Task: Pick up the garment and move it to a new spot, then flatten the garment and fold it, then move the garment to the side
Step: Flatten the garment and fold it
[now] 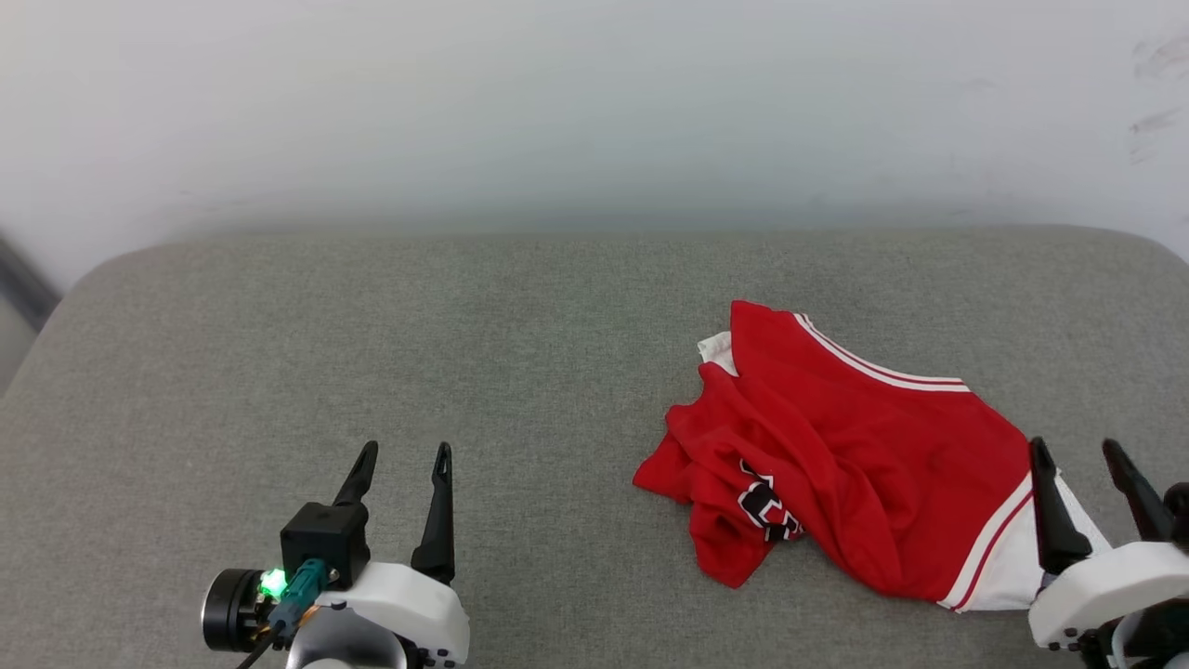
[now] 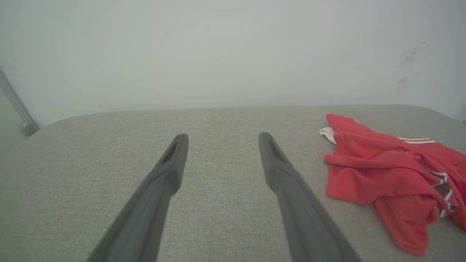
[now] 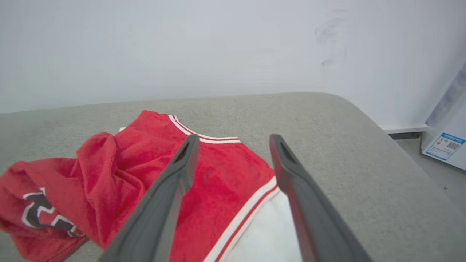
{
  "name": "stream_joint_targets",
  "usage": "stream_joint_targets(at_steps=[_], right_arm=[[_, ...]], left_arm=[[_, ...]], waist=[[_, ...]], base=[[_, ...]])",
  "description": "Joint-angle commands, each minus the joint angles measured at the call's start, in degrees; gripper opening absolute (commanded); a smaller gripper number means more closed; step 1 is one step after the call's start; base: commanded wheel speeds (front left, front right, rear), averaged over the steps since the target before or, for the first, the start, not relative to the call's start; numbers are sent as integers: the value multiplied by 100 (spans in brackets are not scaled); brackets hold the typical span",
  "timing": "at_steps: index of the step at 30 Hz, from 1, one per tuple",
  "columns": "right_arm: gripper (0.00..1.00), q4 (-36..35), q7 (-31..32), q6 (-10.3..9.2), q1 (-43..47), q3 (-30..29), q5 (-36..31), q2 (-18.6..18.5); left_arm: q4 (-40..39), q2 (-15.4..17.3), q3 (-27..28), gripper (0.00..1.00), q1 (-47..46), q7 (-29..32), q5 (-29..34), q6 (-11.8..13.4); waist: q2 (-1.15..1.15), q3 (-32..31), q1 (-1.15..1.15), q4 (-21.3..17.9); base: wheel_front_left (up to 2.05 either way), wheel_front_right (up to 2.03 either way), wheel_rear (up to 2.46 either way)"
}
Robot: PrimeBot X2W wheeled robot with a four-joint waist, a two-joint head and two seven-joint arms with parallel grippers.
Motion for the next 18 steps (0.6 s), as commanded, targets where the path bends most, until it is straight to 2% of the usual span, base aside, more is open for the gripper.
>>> stream_joint_targets(at_steps=[1, 10, 18], right_arm=[[100, -112, -56, -4, 93, 56, -39, 63], [100, -1059, 28, -4, 482, 542, -307, 489], [100, -1633, 213, -3, 615, 652, -352, 600]], left_arm=[[-4, 19, -6, 100, 60, 21, -4, 33], [40, 77, -42, 100, 94, 103, -15, 77], [108, -4, -300, 100, -801, 385, 193, -102]], waist=[[0, -38, 0, 10], [0, -105, 0, 17], [0, 211, 0, -85]], base=[[0, 0, 0], [0, 0, 0], [0, 0, 0]])
